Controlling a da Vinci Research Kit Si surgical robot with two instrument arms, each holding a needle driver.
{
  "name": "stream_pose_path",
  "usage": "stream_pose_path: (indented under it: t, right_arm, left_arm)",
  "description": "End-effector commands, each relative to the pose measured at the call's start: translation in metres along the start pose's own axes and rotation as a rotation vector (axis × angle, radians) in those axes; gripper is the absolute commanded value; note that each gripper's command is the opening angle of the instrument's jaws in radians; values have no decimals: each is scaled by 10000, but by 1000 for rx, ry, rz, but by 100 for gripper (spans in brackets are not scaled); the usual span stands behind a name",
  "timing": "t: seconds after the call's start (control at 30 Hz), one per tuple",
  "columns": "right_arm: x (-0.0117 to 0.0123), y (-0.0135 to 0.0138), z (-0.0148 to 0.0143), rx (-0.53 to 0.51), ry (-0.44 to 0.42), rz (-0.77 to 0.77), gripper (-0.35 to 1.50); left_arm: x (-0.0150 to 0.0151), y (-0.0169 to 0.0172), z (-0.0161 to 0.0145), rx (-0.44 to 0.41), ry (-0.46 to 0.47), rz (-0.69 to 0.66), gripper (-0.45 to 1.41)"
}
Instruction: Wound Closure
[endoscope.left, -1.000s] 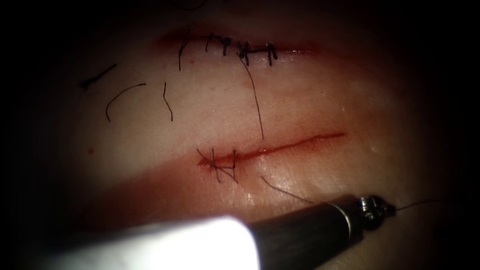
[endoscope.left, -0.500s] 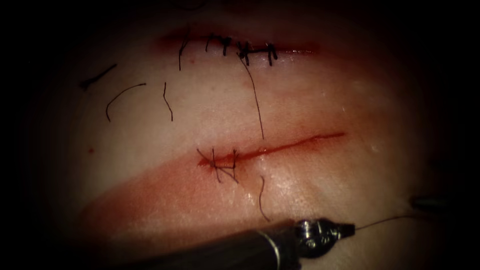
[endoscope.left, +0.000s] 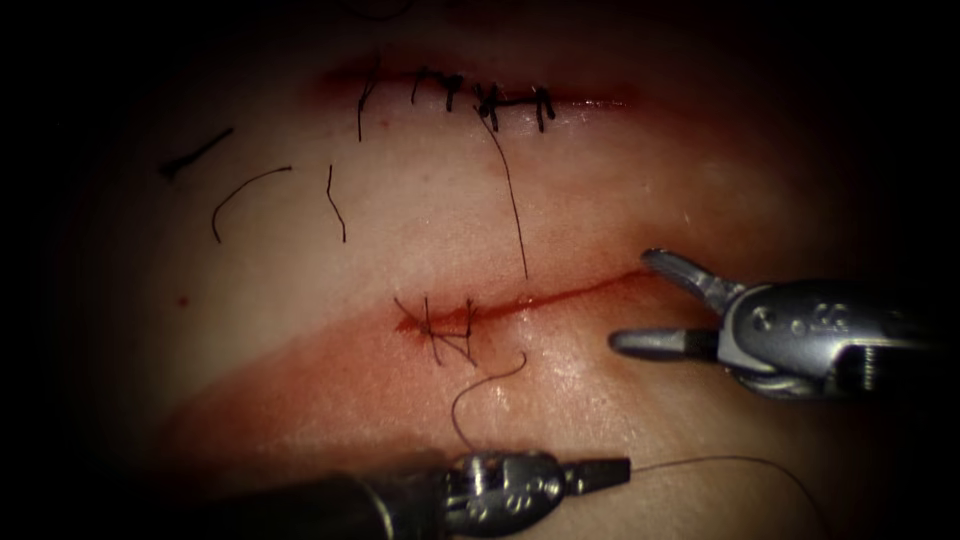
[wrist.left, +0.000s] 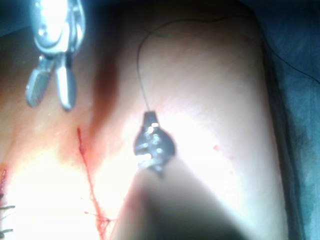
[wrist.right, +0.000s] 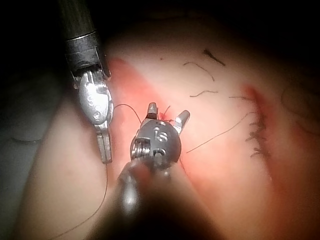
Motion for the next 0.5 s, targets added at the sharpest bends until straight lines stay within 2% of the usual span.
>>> stream_pose_path:
  t: [0.03,0.1,0.13,0.2,0.33,0.37,0.43,0.5]
  right_arm:
    - [-8,-2,28,15,19,-11,128]
    - [-12,-2,36,23,30,-16,130]
    - [-21,-2,52,55,47,-33,130]
    - [-30,-2,65,88,50,-47,130]
    - [-47,-5,90,159,59,-82,127]
    - [-52,-10,100,207,64,-98,120]
    - [-54,-14,107,227,72,-106,118]
    - [-57,-20,118,262,85,-121,118]
  left_arm:
    - [-3,1,6,-10,29,15,-45]
    - [-3,0,4,-18,52,31,-45]
    - [-4,-2,0,-43,103,61,-45]
    - [-7,-4,-3,-67,154,81,-45]
    - [-15,-7,-12,-127,232,119,-45]
    - [-13,-6,-18,-147,256,127,-45]
    - [-11,-6,-20,-154,275,131,-45]
    - [-8,-6,-23,-193,332,141,-45]
